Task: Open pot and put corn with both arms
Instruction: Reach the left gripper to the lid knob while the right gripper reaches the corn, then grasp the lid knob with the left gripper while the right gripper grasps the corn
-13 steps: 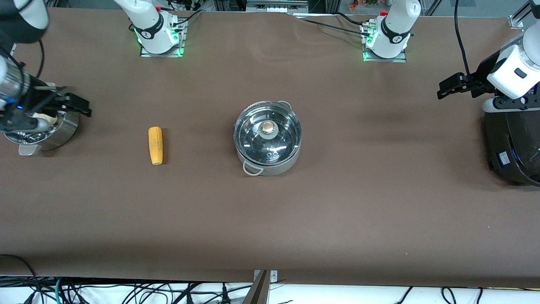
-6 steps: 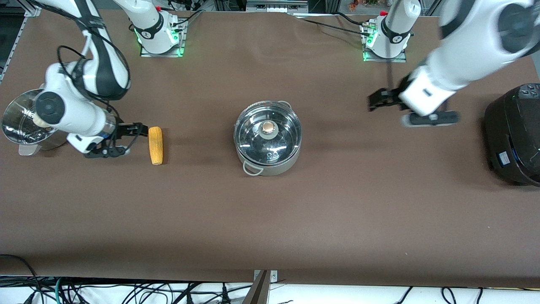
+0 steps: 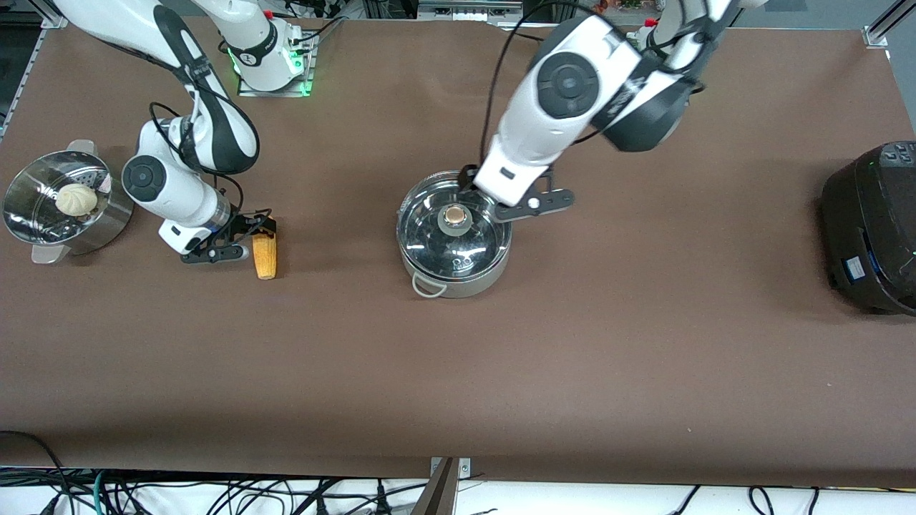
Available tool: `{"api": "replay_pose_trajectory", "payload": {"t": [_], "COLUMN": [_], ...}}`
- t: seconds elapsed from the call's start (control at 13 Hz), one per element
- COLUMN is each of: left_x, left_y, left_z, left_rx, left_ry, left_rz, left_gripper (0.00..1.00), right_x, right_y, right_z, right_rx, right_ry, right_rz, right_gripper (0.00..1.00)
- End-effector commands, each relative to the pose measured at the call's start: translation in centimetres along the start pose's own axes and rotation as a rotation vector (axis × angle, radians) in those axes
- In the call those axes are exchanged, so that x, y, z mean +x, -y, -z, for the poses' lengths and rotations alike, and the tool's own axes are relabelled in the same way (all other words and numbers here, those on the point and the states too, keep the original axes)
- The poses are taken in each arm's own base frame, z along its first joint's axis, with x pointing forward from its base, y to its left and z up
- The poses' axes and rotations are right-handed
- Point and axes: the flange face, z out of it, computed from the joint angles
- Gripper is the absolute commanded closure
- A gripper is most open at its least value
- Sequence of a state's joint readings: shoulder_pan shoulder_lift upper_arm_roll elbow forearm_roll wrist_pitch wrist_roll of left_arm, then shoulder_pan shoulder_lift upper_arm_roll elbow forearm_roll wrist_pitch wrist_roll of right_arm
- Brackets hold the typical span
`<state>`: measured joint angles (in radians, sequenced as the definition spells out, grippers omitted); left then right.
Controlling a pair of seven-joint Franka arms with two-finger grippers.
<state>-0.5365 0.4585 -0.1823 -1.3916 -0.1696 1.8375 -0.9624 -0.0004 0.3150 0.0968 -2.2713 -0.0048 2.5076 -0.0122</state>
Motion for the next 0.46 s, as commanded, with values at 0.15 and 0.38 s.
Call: {"api": "replay_pose_trajectory", "payload": {"t": [0.15, 0.38], "left_x": [-1.1, -1.2], "left_y": [-4.6, -5.3], "left_z": [-7.7, -10.1], "left_rx": [0.069, 0.067], "left_ry": [-0.114, -0.131], "left_rz": [0.048, 0.053], "left_gripper": [0.0, 0.0], "right_x": [0.0, 0.2], "right_y": [-0.2, -0.1], "right_z": [-2.0, -1.2], "right_rx": [0.006, 0.004], "right_ry": [0.008, -0.002], "right_rz": [0.001, 0.011], "right_gripper": [0.66, 1.0]}}
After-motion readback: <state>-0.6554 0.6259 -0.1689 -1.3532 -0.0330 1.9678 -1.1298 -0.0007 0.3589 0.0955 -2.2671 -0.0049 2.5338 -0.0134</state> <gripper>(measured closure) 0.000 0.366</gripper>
